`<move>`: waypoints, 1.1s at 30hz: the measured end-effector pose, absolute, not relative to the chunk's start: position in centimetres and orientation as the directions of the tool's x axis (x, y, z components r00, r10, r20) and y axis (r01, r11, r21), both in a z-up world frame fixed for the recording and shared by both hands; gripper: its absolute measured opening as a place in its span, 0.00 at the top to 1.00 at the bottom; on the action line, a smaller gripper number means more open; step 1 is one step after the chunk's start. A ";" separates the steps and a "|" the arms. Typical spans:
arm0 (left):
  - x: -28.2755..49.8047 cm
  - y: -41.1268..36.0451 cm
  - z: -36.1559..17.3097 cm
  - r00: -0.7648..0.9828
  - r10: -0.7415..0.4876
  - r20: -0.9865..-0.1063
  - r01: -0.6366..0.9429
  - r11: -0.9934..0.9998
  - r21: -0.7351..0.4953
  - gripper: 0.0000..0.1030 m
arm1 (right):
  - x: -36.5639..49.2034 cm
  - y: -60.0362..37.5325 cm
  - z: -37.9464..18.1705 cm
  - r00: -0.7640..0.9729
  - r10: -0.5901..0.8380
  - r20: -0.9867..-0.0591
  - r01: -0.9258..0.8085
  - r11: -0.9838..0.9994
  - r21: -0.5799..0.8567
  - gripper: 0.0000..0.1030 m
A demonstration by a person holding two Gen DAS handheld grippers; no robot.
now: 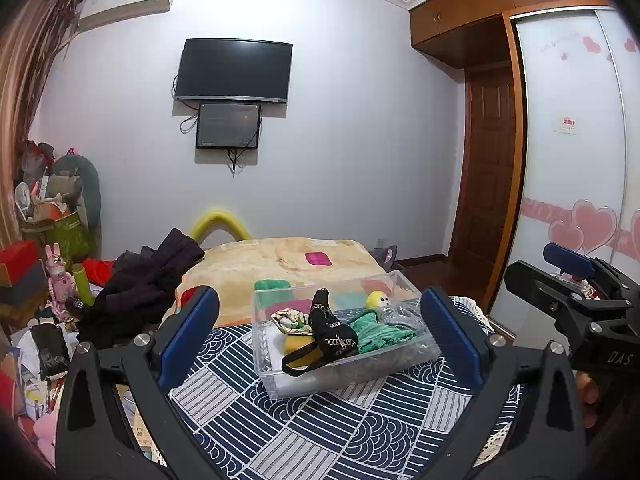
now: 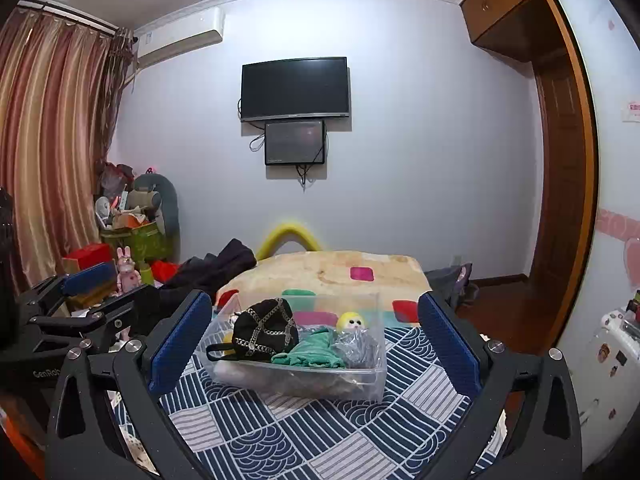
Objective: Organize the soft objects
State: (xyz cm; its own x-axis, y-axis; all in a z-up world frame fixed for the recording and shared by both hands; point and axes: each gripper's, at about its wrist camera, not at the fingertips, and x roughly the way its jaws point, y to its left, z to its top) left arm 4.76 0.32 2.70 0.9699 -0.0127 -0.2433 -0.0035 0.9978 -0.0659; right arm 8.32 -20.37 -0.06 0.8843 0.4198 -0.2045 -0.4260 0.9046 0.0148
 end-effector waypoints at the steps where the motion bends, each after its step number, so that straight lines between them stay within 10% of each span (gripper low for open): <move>1: 4.8 0.3 2.7 0.970 -0.013 -0.244 -0.003 0.998 -0.066 0.01 | 8.3 -20.4 0.0 0.885 0.420 -0.204 -0.426 0.905 0.015 0.00; 33: 4.4 -0.2 3.2 0.970 -0.034 -0.242 0.020 0.998 -0.061 0.01 | 8.1 -20.4 0.1 0.884 0.423 -0.201 -0.428 0.903 0.016 0.00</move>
